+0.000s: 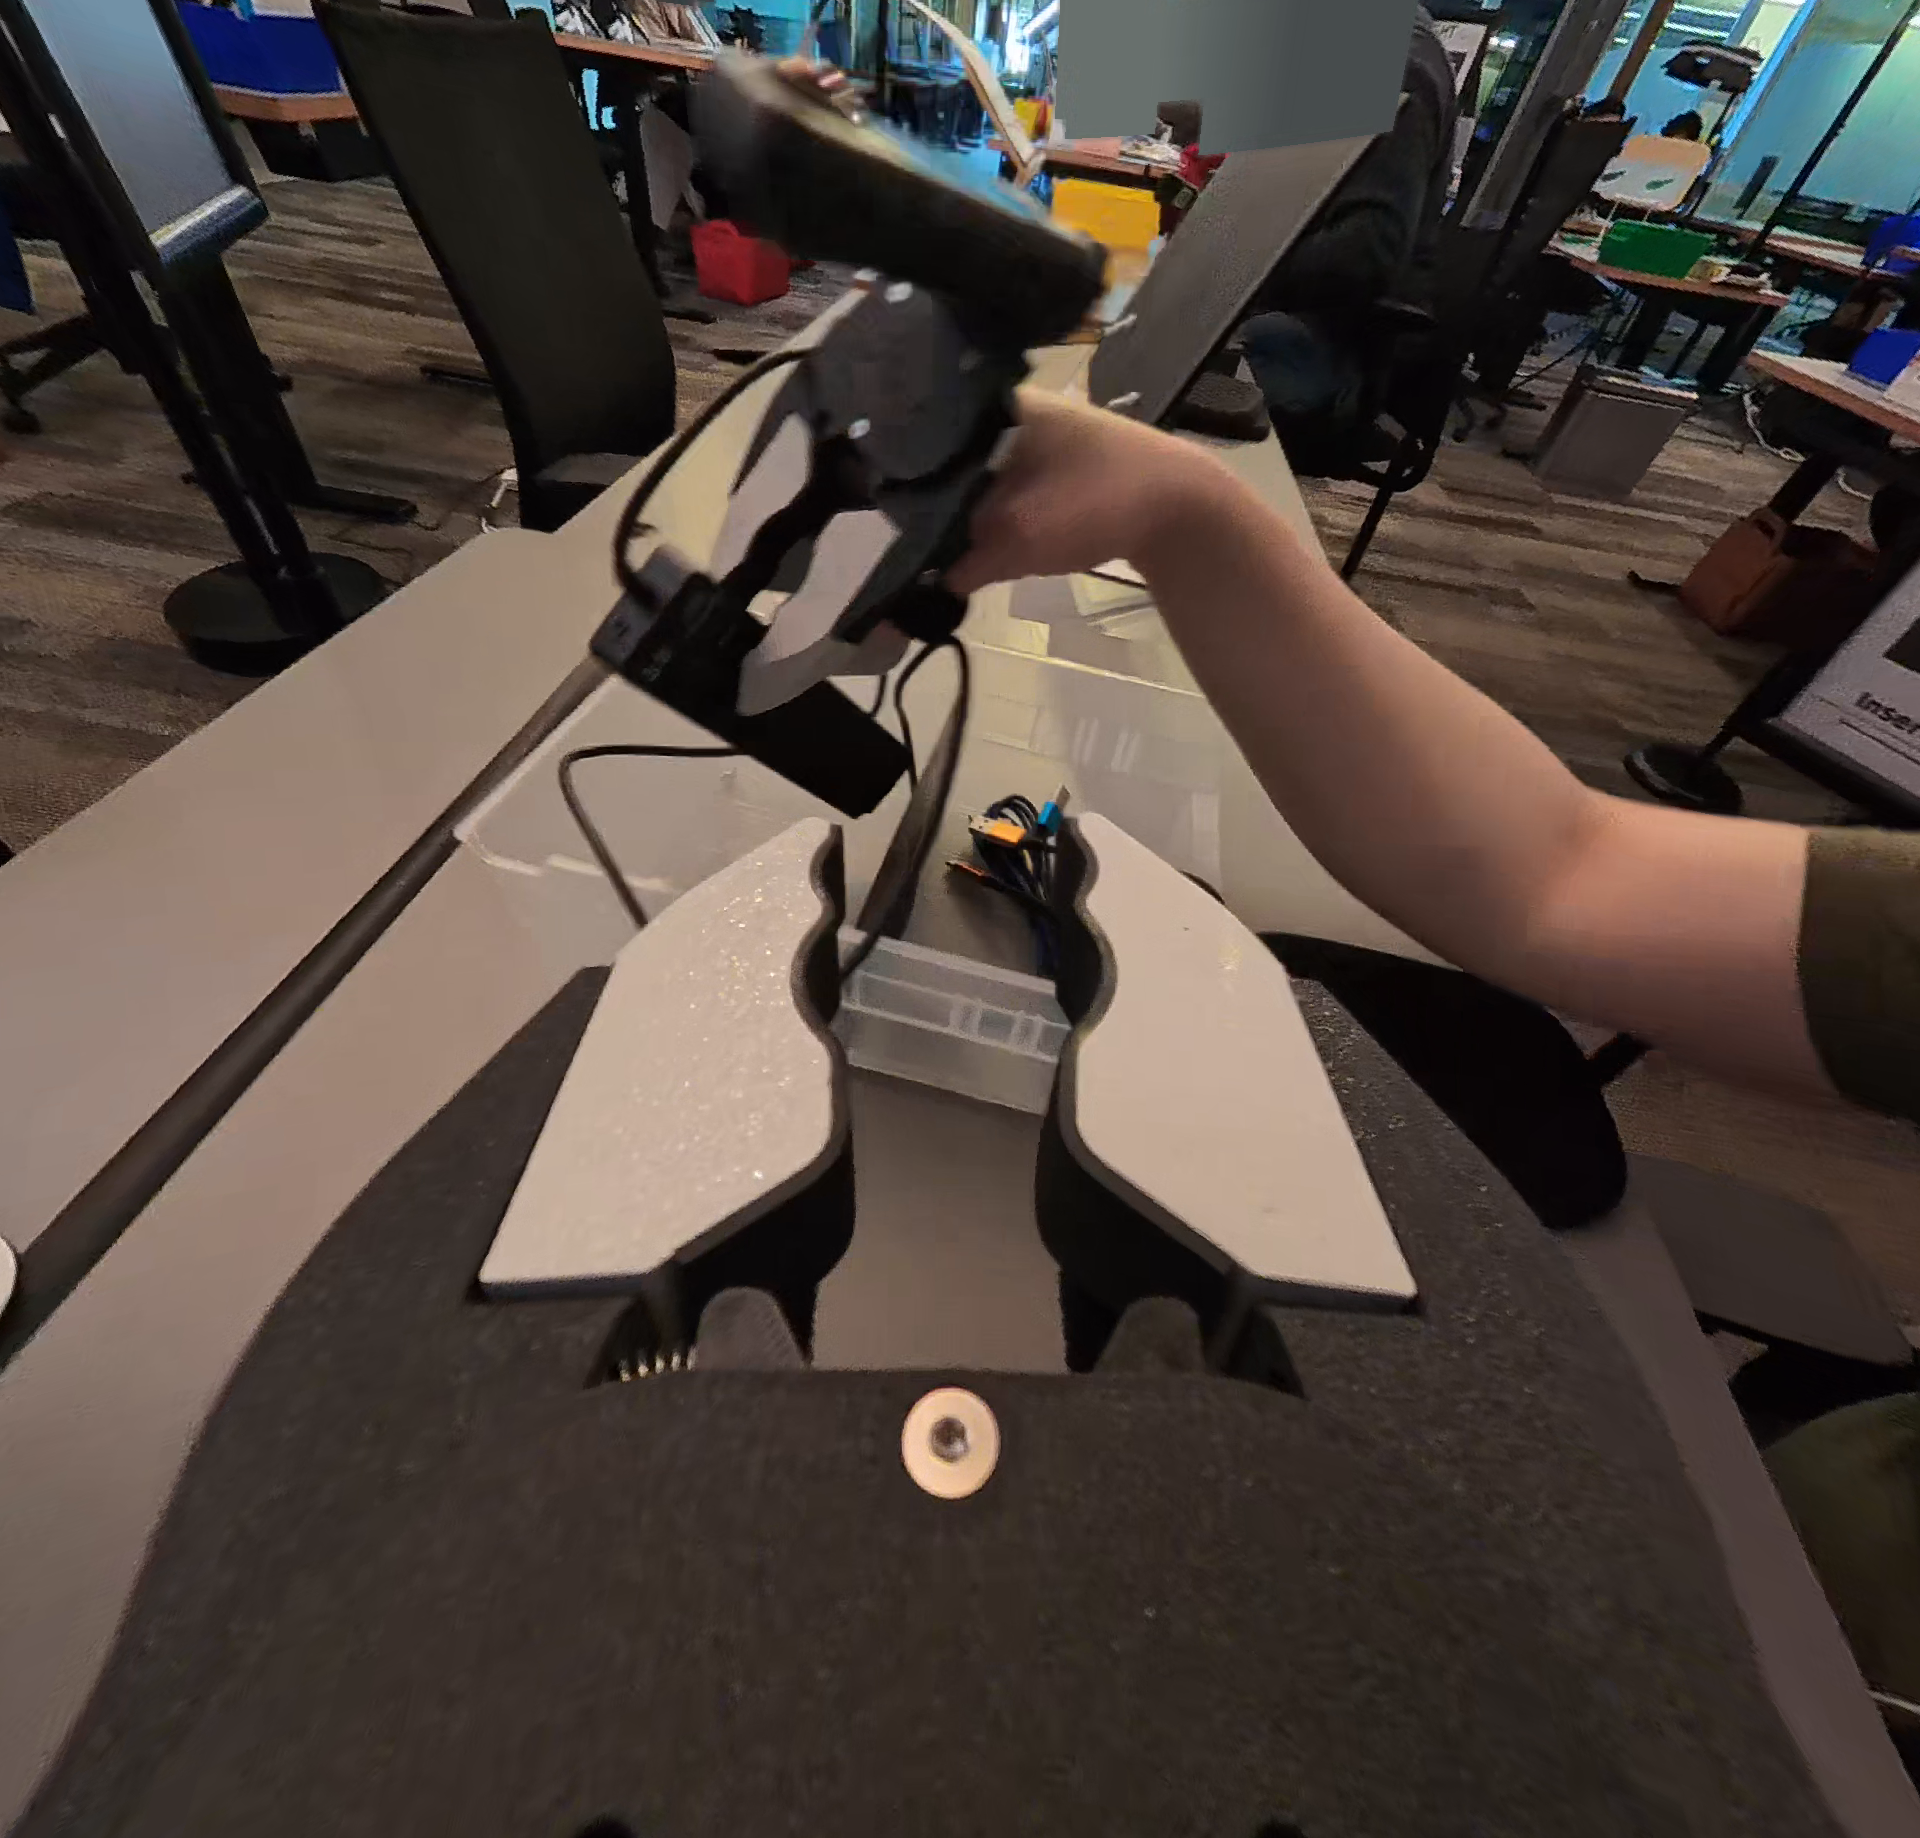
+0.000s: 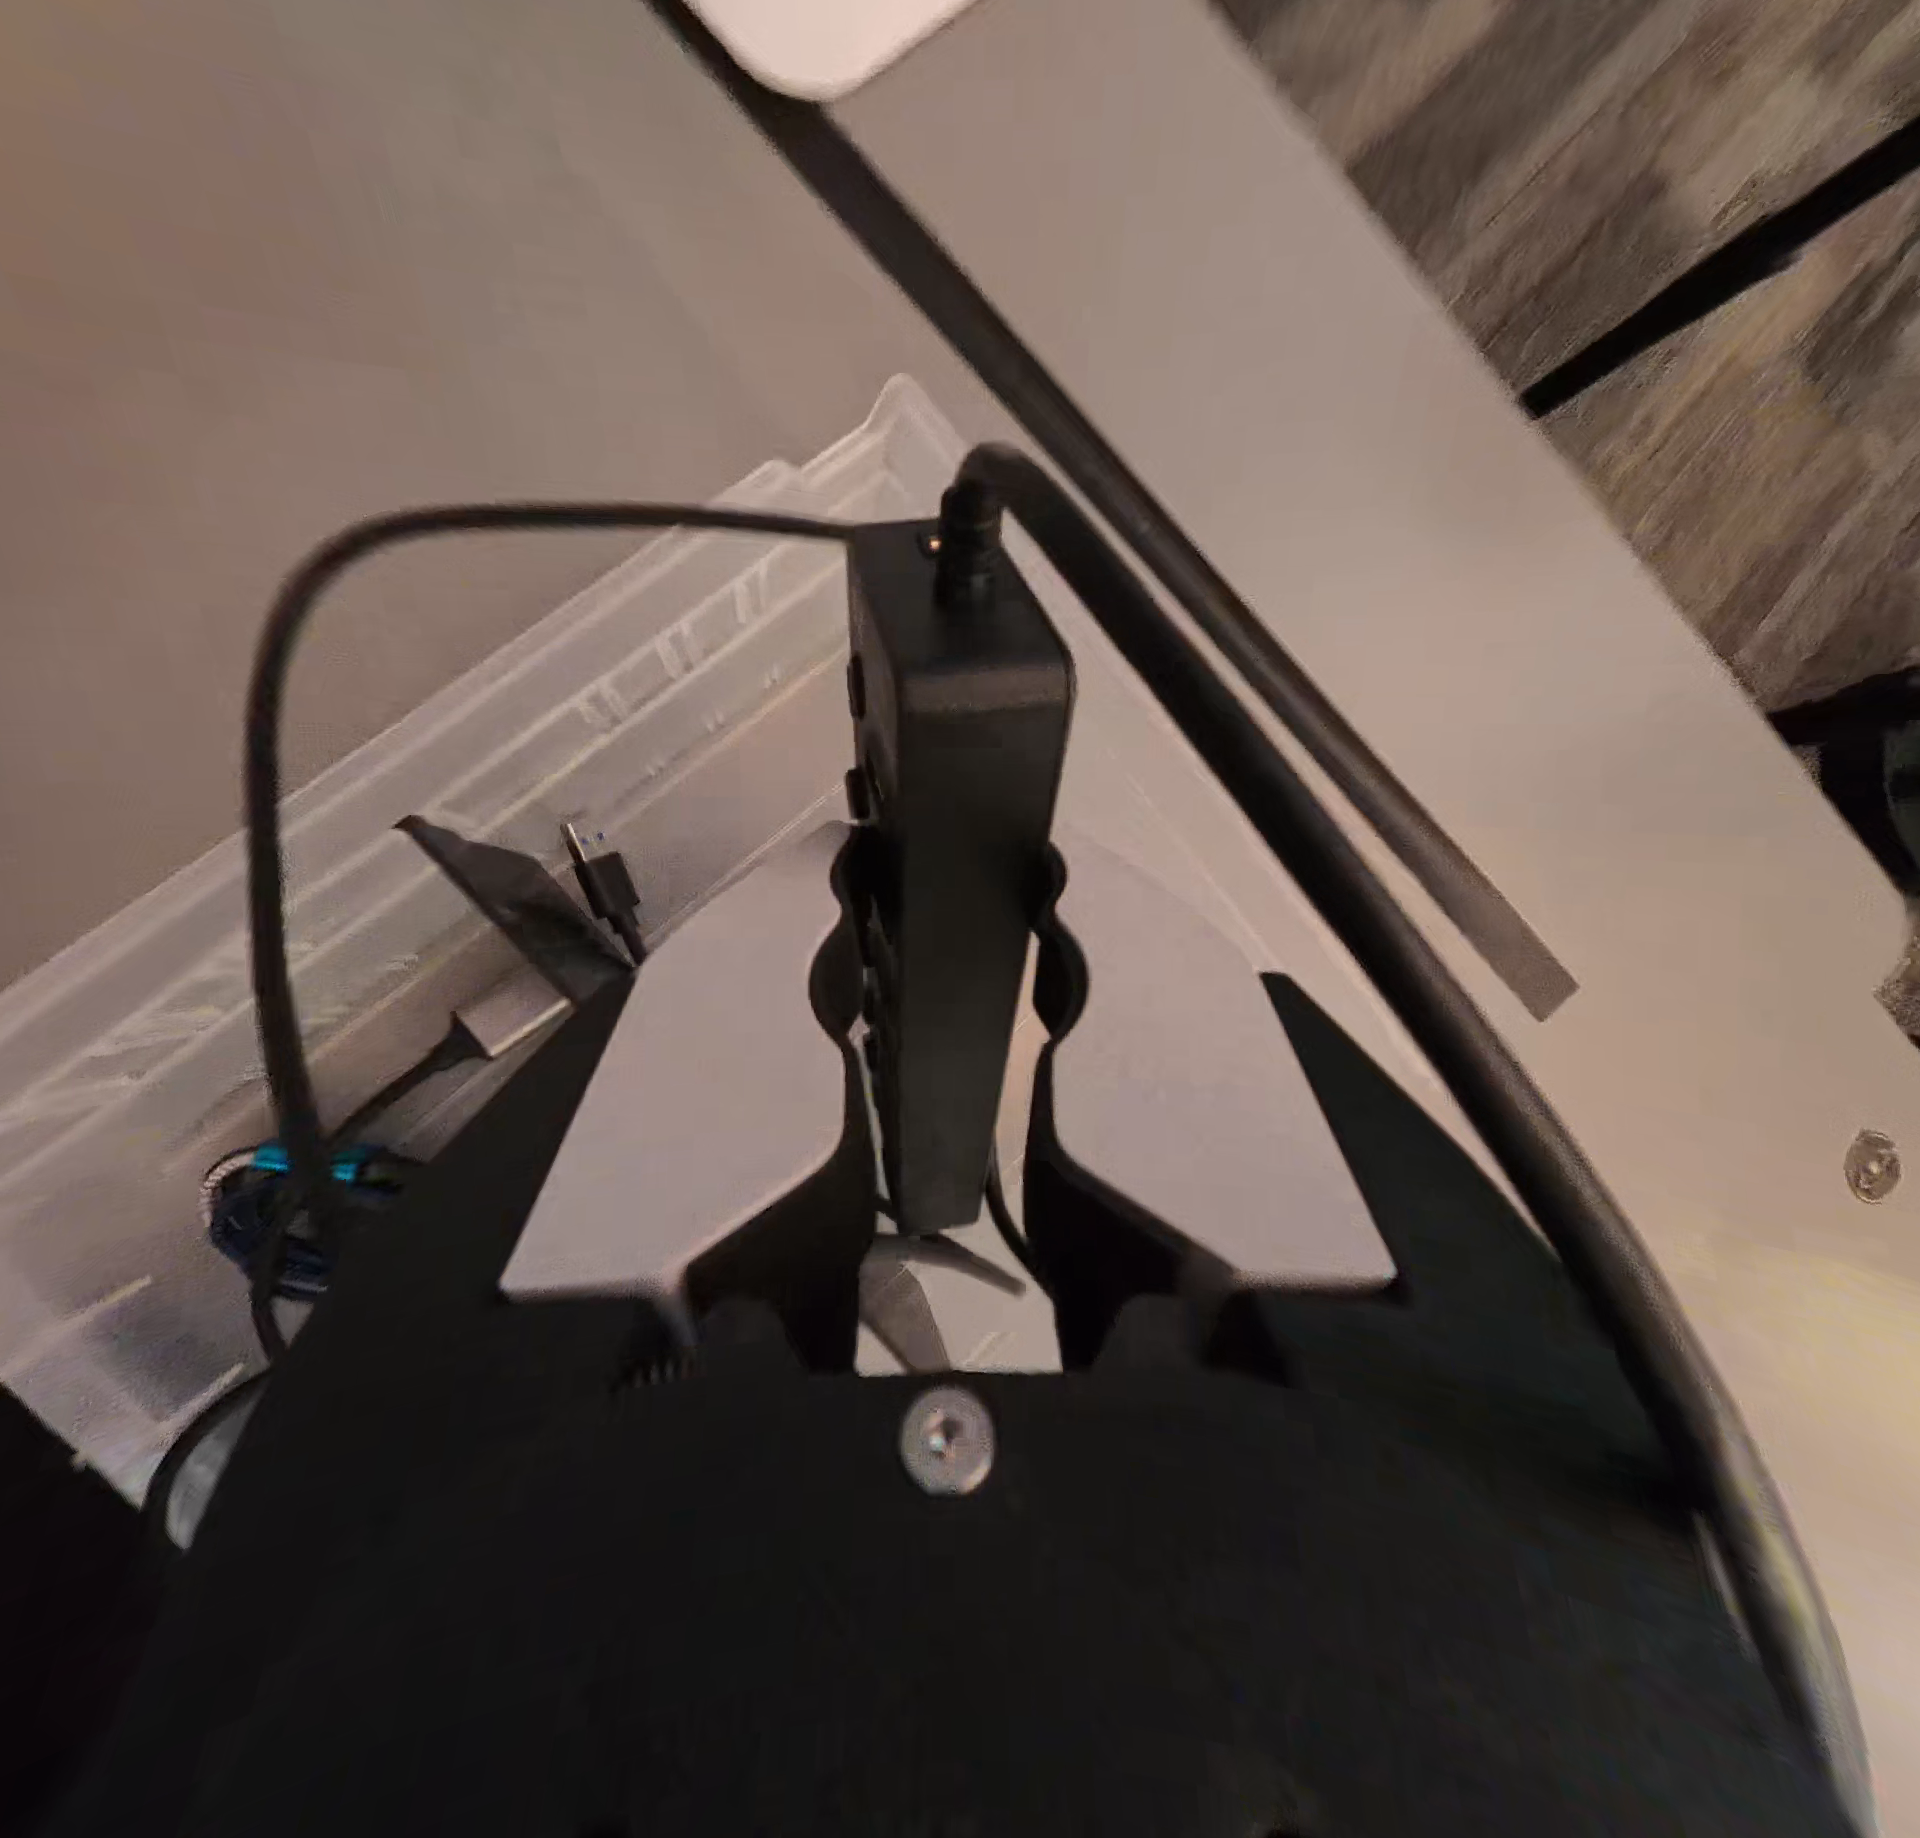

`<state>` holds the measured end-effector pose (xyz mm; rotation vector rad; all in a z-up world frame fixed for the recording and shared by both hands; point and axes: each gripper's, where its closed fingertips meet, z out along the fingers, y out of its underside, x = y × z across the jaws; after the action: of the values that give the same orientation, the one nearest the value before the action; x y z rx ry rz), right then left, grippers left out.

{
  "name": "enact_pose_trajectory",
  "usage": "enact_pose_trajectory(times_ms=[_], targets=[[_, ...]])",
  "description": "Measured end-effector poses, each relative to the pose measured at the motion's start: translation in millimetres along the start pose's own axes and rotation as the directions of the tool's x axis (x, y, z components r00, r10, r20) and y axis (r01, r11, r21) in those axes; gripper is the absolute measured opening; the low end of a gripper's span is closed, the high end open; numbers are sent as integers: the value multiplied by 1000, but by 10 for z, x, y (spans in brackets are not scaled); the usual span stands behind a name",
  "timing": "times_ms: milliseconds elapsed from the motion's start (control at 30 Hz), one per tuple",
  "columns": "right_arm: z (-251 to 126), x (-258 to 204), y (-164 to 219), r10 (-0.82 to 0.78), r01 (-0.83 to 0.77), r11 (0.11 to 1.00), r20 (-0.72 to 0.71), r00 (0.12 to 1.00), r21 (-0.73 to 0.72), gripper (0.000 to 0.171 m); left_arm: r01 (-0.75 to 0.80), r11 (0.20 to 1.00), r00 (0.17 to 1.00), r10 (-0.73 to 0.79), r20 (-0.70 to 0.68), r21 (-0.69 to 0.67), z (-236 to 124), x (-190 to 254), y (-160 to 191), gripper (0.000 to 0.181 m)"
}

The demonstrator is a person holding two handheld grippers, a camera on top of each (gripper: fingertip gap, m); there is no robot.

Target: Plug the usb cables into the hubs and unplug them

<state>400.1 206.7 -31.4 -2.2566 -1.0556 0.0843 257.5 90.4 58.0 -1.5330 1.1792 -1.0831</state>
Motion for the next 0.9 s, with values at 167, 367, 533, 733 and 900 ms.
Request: enact_pose_trajectory(times_ms=[167, 367, 533, 733, 900], targets=[[387, -12, 218, -75, 92, 962, 75, 994, -257, 30, 26, 1000, 998, -26, -56, 11, -125, 119, 170, 35], [536, -9, 481, -47, 104, 904, 145, 988, -415, 31, 60, 996, 992, -67, -103, -73, -145, 136, 339, 35], [666, -77, 545, -87, 170, 856, 189, 978, -488, 31, 49, 997, 994, -55, -91, -61, -186, 122, 278, 35], [825, -159, 701, -80, 200, 774, 220, 972, -601, 32, 55, 995, 994, -62, -86, -81, -228, 140, 291, 35], [777, -88, 769, -28, 130, 760, 168, 985, -636, 33, 75, 993, 991, -84, -101, -88, -265, 177, 298, 33]])
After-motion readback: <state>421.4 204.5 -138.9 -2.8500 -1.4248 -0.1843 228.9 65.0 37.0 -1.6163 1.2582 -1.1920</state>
